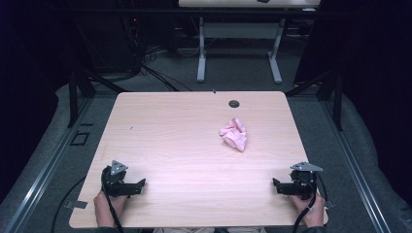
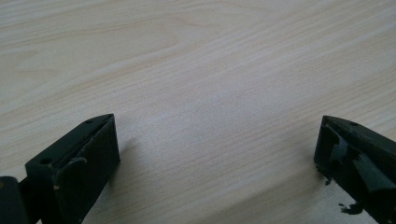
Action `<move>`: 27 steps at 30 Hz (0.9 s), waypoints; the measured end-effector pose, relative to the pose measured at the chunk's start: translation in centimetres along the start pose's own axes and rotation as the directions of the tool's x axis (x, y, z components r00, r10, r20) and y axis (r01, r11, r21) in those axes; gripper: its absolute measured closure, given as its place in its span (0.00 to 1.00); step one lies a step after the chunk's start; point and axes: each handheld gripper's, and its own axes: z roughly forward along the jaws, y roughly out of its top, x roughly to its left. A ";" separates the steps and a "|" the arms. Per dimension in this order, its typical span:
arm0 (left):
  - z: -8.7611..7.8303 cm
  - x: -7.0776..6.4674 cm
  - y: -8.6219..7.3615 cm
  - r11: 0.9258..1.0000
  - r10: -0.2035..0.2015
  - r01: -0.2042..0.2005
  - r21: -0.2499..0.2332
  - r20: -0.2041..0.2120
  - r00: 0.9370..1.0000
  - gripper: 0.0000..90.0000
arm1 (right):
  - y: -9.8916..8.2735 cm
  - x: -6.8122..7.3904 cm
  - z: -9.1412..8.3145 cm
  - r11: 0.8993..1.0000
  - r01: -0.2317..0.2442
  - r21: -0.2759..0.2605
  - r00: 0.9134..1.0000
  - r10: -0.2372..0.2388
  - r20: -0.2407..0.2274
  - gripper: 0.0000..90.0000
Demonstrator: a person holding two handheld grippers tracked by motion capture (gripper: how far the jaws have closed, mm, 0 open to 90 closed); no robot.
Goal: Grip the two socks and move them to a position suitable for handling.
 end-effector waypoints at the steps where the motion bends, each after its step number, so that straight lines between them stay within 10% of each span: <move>1: 0.0 0.0 0.0 1.000 -0.004 0.004 -0.001 0.001 1.000 0.00 | 0.0 0.0 0.0 1.000 -0.004 -0.001 1.000 0.004 0.002 0.00; 18: 0.0 0.0 0.0 1.000 -0.006 0.006 -0.001 -0.002 1.000 0.00 | 0.7 0.1 0.4 1.000 -0.006 0.028 1.000 0.006 0.000 0.00; 27: 0.0 0.0 0.0 1.000 -0.007 0.007 0.004 0.000 1.000 0.00 | 2.1 -0.4 -0.2 0.999 0.002 0.039 0.997 0.001 -0.074 0.00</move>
